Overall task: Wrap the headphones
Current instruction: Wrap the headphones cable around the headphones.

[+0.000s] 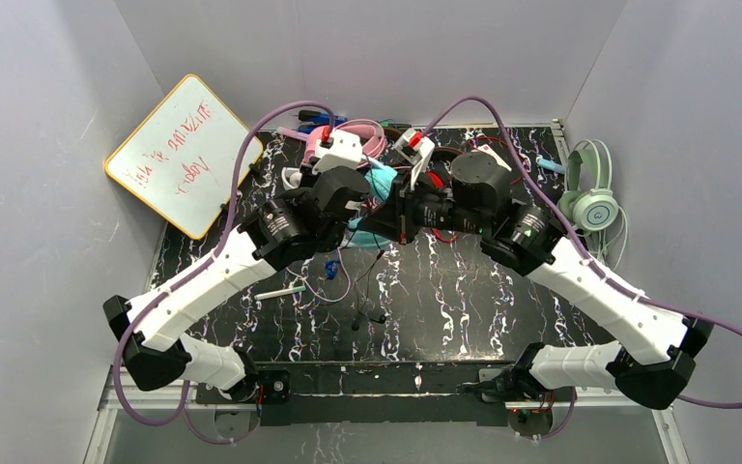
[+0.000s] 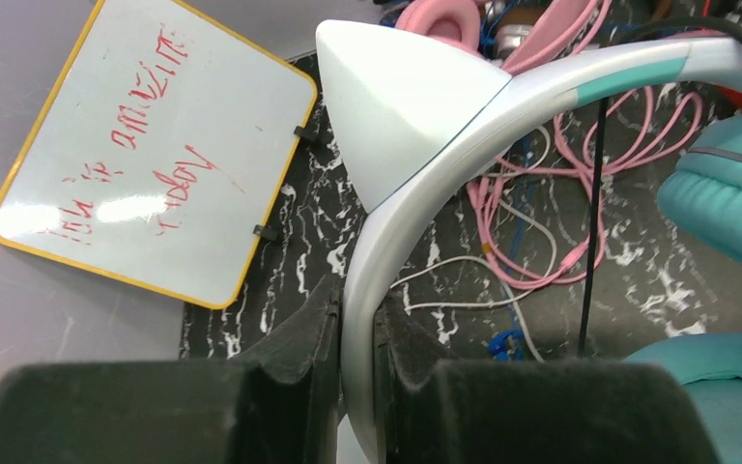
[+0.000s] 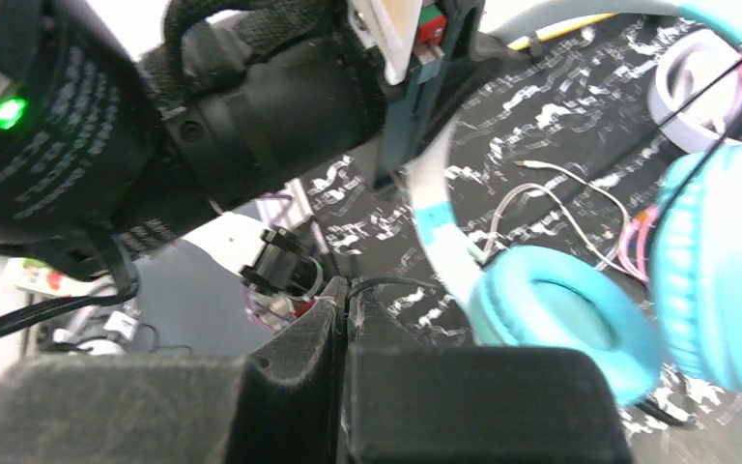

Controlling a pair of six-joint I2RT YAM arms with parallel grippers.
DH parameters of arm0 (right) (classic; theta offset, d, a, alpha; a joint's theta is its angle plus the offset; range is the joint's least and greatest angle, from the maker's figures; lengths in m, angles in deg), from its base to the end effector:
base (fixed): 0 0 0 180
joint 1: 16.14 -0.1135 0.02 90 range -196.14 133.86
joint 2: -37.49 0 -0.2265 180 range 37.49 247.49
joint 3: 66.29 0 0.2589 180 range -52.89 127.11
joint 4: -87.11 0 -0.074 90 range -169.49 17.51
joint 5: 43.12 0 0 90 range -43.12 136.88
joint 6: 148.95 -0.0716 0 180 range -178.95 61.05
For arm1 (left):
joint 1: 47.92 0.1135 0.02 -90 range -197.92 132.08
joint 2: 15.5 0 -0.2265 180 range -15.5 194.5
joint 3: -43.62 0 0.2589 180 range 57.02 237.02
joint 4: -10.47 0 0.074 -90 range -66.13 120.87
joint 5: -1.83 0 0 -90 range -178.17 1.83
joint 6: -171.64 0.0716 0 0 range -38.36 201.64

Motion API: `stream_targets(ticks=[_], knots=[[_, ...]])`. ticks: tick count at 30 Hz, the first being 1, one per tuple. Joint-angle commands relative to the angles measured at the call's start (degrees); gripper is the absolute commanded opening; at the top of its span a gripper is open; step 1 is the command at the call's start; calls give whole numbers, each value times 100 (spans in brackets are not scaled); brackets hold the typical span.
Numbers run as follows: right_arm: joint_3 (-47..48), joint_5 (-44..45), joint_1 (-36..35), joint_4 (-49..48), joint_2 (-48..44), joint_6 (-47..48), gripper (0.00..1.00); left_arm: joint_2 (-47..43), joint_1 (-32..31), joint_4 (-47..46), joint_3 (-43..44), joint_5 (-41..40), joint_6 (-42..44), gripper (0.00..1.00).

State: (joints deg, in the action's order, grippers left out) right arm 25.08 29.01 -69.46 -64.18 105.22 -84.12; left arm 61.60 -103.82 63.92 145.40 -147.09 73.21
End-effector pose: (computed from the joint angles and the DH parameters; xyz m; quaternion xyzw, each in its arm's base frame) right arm 0.1693 0.2641 0.4144 -0.2789 0.6814 0.5107 0.4440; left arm 0.2201 -0.2157 0.3890 0.0723 0.7868 0.1222 0.6007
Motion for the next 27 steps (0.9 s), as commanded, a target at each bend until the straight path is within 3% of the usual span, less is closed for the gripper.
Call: stream_targets(ticks=[1,7,12,20,27], knots=[[713,436,-21,1427,247,1128,5,21,44,685,248,35,339,0],[750,1220,-11,1864,368,1477,12,82,44,971,170,194,520,0],[607,1731,-14,1910,461,1539,11,382,44,1426,353,318,494,0],[263,2858,-16,1554,411,1547,14,604,44,1747,375,1427,420,0],[179,3576,-2,1518,542,1705,19,529,44,1760,304,1691,320,0]])
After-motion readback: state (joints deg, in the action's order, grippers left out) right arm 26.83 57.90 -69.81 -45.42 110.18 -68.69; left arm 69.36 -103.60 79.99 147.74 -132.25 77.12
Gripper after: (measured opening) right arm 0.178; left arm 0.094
